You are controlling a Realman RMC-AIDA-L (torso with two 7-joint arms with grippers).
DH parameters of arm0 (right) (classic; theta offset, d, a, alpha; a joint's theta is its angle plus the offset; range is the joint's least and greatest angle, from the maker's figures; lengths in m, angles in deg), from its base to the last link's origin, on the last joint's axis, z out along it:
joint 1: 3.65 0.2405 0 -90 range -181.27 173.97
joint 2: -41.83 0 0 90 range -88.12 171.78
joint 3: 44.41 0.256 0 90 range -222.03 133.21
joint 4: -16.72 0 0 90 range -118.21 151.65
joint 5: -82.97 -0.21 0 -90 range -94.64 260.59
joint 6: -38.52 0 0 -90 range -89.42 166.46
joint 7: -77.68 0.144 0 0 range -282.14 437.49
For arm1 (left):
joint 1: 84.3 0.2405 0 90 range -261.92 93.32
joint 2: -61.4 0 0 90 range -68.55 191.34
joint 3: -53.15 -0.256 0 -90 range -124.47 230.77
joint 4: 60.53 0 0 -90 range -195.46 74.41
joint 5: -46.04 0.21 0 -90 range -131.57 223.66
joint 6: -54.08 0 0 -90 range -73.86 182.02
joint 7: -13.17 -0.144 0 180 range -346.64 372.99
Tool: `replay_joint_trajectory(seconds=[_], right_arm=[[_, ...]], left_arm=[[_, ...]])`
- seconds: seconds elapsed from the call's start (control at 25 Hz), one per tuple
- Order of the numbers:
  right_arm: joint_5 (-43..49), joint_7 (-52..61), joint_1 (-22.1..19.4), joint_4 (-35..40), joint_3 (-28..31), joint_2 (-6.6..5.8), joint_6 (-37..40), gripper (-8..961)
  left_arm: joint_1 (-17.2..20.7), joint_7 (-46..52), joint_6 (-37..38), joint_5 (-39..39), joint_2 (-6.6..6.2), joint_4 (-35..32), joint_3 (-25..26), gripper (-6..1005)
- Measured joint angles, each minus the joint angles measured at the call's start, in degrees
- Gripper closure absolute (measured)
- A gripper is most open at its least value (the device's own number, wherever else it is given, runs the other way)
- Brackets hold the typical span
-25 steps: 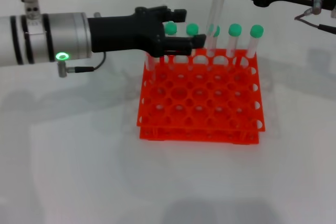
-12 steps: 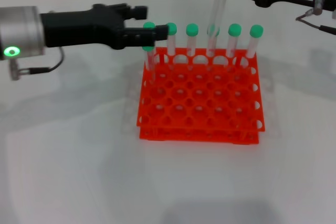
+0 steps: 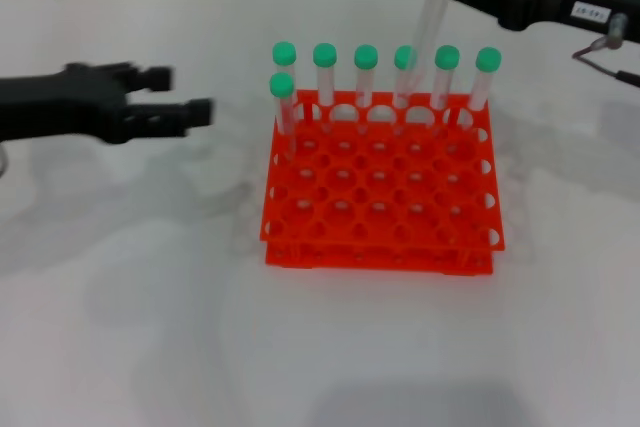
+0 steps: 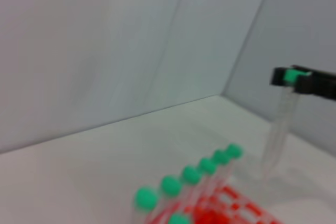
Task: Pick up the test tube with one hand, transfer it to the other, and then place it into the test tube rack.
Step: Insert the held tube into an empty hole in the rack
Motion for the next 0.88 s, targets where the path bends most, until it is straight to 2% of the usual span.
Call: replay_joint_trajectory(seconds=[0.16, 0.4, 0.72, 0.88], right_arm=[[-2.5, -0.4, 0.0, -0.6, -3.1, 0.26, -1.3, 688], [-7.3, -2.2, 0.0, -1.4, -9.4, 0.2, -4.6, 687], [-16.1, -5.9, 0.3, -2.1, -19.7, 0.26, -12.4, 687], [-20.9, -8.4, 0.8, -2.1, -25.7, 0.27, -17.5, 688]], left_arm=[[1.7, -2.8, 2.0, 4.5, -0.51, -0.2, 3.7, 126], [3.0, -9.3, 4.9, 8.6, -0.32, 1.2, 9.5, 127], [2.9, -13.4, 7.1, 10.9, -2.13, 5.7, 10.3, 127], [2.6, -15.9, 7.9, 12.0, -2.49, 7.4, 10.7, 127]])
